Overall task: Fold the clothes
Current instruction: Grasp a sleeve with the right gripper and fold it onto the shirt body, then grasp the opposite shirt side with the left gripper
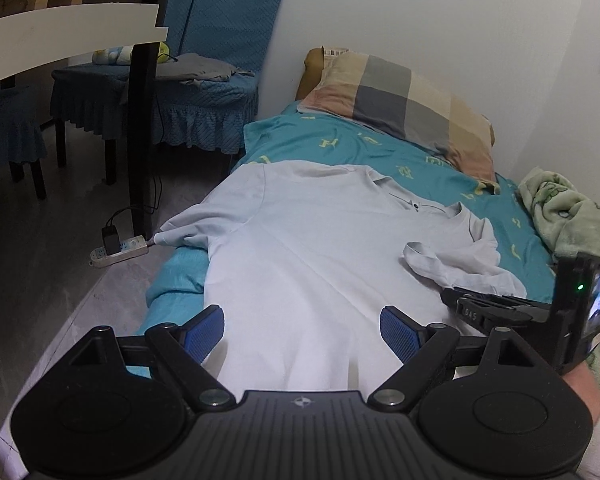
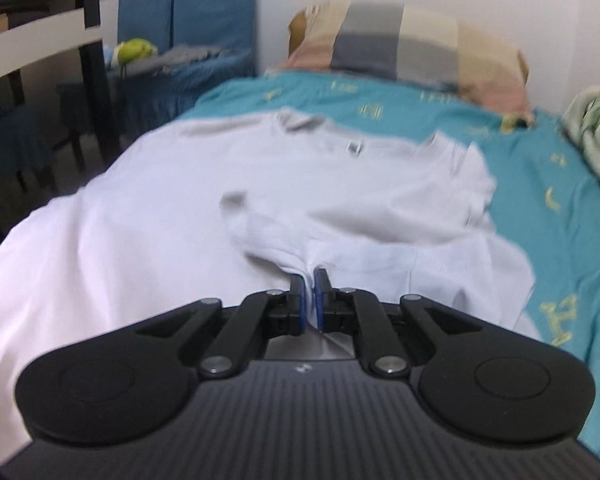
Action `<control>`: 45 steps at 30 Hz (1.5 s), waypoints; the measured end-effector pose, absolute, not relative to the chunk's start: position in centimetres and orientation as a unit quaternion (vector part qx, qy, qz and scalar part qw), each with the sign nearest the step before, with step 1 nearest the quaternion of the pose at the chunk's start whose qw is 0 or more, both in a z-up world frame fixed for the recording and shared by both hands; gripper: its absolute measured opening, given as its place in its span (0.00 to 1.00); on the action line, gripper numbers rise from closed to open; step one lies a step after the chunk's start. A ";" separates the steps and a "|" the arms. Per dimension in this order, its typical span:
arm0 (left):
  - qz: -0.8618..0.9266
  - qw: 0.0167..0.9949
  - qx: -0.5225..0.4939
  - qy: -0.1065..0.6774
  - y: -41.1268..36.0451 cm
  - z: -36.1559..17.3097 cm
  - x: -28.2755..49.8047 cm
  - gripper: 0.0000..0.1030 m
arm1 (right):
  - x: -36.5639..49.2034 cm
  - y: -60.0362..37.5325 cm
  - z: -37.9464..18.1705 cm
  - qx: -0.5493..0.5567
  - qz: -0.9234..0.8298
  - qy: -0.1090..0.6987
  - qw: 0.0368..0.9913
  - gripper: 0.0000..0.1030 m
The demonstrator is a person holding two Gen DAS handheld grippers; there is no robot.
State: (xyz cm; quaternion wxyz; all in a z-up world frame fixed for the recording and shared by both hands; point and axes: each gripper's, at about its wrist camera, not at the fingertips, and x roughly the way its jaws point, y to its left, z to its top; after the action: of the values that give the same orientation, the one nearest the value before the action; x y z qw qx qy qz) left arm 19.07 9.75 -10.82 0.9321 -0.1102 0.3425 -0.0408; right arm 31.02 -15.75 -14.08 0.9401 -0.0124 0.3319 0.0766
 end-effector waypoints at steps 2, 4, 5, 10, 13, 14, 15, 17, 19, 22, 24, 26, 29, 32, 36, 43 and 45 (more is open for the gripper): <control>-0.041 0.933 -0.109 0.342 9.6 -10.9 19.1 0.85 | 29.8 -16.1 -12.8 0.027 0.082 0.346 0.934 0.26; -0.045 0.933 -0.108 0.340 9.5 -10.9 18.9 0.85 | 28.5 -16.4 -11.5 0.064 0.085 0.355 0.929 0.47; -0.048 0.933 -0.107 0.340 9.4 -10.9 18.8 0.85 | 27.4 -16.5 -10.4 0.073 0.082 0.348 0.931 0.54; -0.064 0.934 -0.100 0.336 8.6 -11.0 18.2 0.84 | 22.4 -17.1 -4.6 0.087 0.068 0.338 0.934 0.57; -0.077 0.937 -0.094 0.327 7.9 -10.7 17.7 0.84 | 19.1 -17.9 -2.6 0.097 0.071 0.340 0.933 0.57; -0.082 0.938 -0.093 0.325 7.7 -10.6 17.5 0.84 | 18.1 -18.2 -2.2 0.103 0.069 0.342 0.931 0.57; -0.087 0.938 -0.091 0.322 7.5 -10.5 17.3 0.84 | 17.2 -18.8 -2.1 0.114 0.063 0.343 0.930 0.57; -0.099 0.939 -0.084 0.320 6.6 -10.3 17.2 0.84 | 15.4 -20.0 -1.8 0.134 0.050 0.344 0.928 0.57; -0.112 0.938 -0.073 0.321 5.4 -10.0 17.8 0.83 | 14.1 -21.4 -1.8 0.164 0.031 0.344 0.924 0.57; -0.128 0.940 -0.044 0.314 3.0 -9.5 19.5 0.81 | 13.6 -23.2 -2.0 0.195 0.013 0.343 0.919 0.57; -0.138 0.942 -0.021 0.307 1.1 -9.1 20.9 0.81 | 13.9 -24.1 -2.0 0.205 0.004 0.333 0.920 0.57; -0.153 0.939 0.007 0.307 -1.4 -9.2 23.5 0.77 | 14.3 -25.1 -2.2 0.217 -0.008 0.324 0.921 0.57; -0.173 0.932 0.035 0.317 -4.9 -10.0 28.0 0.76 | 15.0 -26.6 -3.1 0.229 -0.020 0.318 0.920 0.57; -0.174 0.924 0.035 0.339 -7.3 -11.4 33.0 0.75 | 16.2 -28.3 -4.9 0.242 -0.038 0.334 0.910 0.57; -0.199 0.910 0.042 0.361 -9.4 -13.3 39.0 0.74 | 17.8 -29.9 -7.3 0.288 -0.042 0.360 0.887 0.59; -0.329 0.844 0.068 0.419 -13.3 -16.2 45.2 0.67 | 19.8 -31.1 -9.0 0.329 -0.028 0.367 0.869 0.59; -0.335 0.833 0.076 0.435 -14.1 -17.2 45.9 0.61 | 20.2 -31.3 -9.4 0.339 -0.028 0.371 0.864 0.59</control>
State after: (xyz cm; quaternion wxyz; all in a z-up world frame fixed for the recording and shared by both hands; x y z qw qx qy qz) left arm 45.86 -14.06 -17.21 0.8325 0.0755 0.4350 -0.3347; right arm 20.17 -31.34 -9.41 0.8639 0.3392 0.3713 -0.0282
